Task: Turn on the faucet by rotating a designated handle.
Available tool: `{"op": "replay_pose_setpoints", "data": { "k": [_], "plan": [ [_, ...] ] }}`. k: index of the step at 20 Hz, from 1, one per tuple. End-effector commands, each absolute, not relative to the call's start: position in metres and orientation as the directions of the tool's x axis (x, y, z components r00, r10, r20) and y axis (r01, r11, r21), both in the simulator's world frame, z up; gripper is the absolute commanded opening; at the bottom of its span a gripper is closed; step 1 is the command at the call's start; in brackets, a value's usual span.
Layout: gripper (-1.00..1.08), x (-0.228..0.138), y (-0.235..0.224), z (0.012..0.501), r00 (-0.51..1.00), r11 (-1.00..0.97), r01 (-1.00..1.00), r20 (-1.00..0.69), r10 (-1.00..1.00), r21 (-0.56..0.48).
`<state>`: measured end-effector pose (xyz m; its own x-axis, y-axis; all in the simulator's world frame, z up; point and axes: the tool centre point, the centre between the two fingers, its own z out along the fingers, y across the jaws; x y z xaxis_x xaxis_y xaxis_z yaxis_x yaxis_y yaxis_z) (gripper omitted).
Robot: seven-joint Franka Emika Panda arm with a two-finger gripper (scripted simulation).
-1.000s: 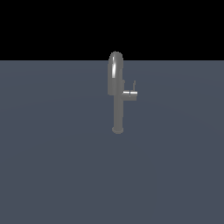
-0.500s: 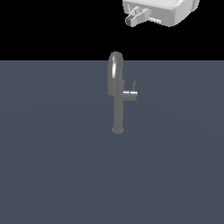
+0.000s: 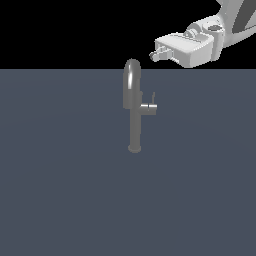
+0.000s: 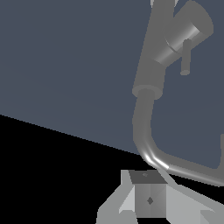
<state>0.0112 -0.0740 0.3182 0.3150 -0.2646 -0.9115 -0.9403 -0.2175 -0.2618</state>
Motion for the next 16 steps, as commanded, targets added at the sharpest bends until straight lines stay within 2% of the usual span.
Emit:
{"op": "replay_pose_setpoints", "data": {
  "k": [1,8,16],
  "plan": [
    [-1.0,0.018,-0.079,0.3,0.254,-0.145,-0.963,-0.941,-0.225,-0.226],
    [-1.0,0.028,-0.085,0.251,0.112,0.024,-0.993,-0.988,-0.111,-0.115],
    [-1.0,0.031,-0.085,0.219,0.026,0.126,-0.992,-0.999,-0.022,-0.029]
  ]
}}
